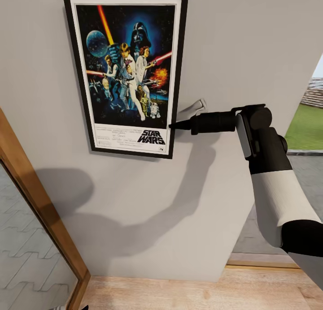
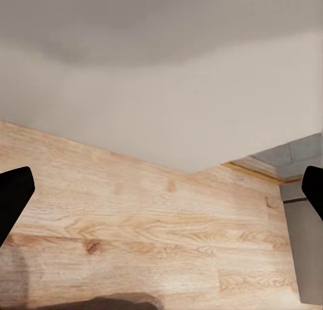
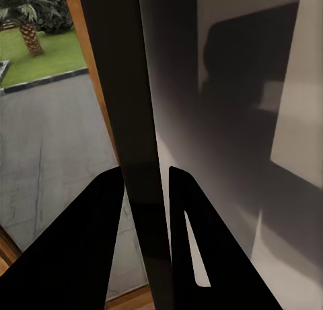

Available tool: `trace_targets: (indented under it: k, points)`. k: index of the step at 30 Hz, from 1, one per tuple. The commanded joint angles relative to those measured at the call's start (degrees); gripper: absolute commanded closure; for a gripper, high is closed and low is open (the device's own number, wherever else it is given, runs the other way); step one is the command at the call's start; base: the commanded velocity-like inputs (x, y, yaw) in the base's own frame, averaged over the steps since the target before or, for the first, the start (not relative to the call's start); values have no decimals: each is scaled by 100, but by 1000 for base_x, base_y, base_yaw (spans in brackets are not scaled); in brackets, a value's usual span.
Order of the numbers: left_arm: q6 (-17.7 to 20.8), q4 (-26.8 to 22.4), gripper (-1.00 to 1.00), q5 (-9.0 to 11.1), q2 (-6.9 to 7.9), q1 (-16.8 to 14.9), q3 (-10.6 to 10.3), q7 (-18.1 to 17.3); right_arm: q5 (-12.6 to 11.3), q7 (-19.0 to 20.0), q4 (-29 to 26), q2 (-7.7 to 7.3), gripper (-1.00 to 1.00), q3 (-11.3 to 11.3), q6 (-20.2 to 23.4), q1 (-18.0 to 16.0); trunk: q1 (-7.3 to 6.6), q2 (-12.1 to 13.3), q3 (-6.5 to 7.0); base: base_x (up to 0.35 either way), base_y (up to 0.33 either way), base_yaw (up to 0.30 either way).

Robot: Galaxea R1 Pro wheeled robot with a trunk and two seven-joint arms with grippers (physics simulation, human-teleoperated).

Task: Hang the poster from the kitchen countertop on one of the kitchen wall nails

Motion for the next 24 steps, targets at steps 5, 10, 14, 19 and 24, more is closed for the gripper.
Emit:
trace_targets:
  k: [5,10,14,19,24]
  points:
    - [-34,3,-100,38,-1,-5,-48,-11,-10,15,-7,-2,100,7,51,-9,4,-13,-13,0,0,0]
    - [-34,3,-100,38,-1,-5,-48,-11,-12,15,-9,1,100,12,51,-9,4,-13,-13,0,0,0]
    - [-34,3,-100,38,-1,-5,-48,-10,-15,15,-13,4,100,15,47,-9,4,-13,-13,0,0,0]
    - [-34,3,-100,37,-1,-5,-48,-11,-17,15,-21,5,100,16,39,-9,4,-13,-13,0,0,0]
    - [-34,3,-100,38,0,-5,-48,-13,-18,15,-69,5,100,20,35,4,4,-13,-13,0,0,0]
